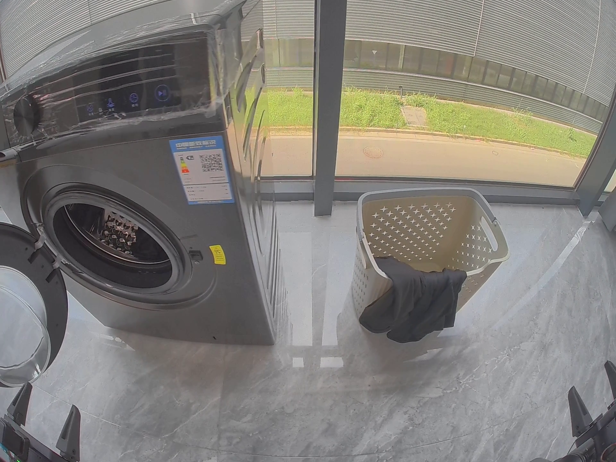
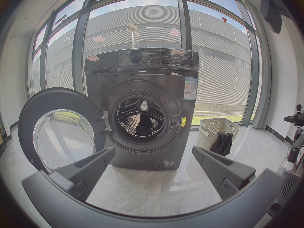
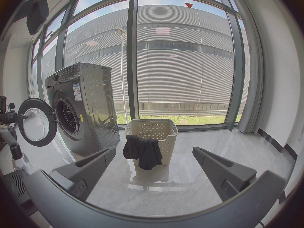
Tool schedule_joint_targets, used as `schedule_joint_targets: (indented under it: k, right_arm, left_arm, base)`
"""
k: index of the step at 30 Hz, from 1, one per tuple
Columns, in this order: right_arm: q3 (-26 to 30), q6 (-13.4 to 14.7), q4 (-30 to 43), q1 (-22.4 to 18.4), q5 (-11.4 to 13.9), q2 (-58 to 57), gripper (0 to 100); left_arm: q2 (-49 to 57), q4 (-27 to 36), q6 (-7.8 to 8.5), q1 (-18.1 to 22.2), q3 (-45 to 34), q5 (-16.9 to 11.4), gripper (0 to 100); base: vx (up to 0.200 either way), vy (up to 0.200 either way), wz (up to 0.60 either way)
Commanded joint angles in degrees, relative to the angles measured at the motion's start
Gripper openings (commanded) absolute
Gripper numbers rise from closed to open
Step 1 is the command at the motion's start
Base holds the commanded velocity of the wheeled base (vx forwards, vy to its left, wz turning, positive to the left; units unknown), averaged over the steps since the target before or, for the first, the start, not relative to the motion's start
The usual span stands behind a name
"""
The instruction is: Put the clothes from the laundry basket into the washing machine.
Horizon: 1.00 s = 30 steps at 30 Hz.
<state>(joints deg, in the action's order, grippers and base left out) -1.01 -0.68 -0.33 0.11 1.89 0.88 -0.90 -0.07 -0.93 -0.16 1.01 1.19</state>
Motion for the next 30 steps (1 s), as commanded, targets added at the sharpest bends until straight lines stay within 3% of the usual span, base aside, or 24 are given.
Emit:
schedule_joint_targets:
  k: [1,5,23,30]
  right_arm:
    - [1.0,0.0,0.0,0.0,0.0,-0.9,100]
    - [1.0,0.0,0.0,0.1,0.0,-0.9,100]
    - [1.0,0.0,0.0,0.0,0.0,-0.9,100]
    - [1.0,0.0,0.0,0.1,0.0,-0.9,100]
  left_arm:
    - [0.9,0.0,0.05,0.0,-0.9,0.0,100]
    - [0.9,0.0,0.05,-0.1,-0.9,0.1,100]
    - [0.9,0.0,-0.04,-0.1,-0.9,0.1,100]
    - [0.9,0.1,-0.04,0.0,-0.9,0.0,100]
  base:
    - [0.0,-0.2,0.0]
    - [0.0,-0.2,0.0]
    - [0.0,0.0,0.0]
    - [0.0,-0.2,0.0]
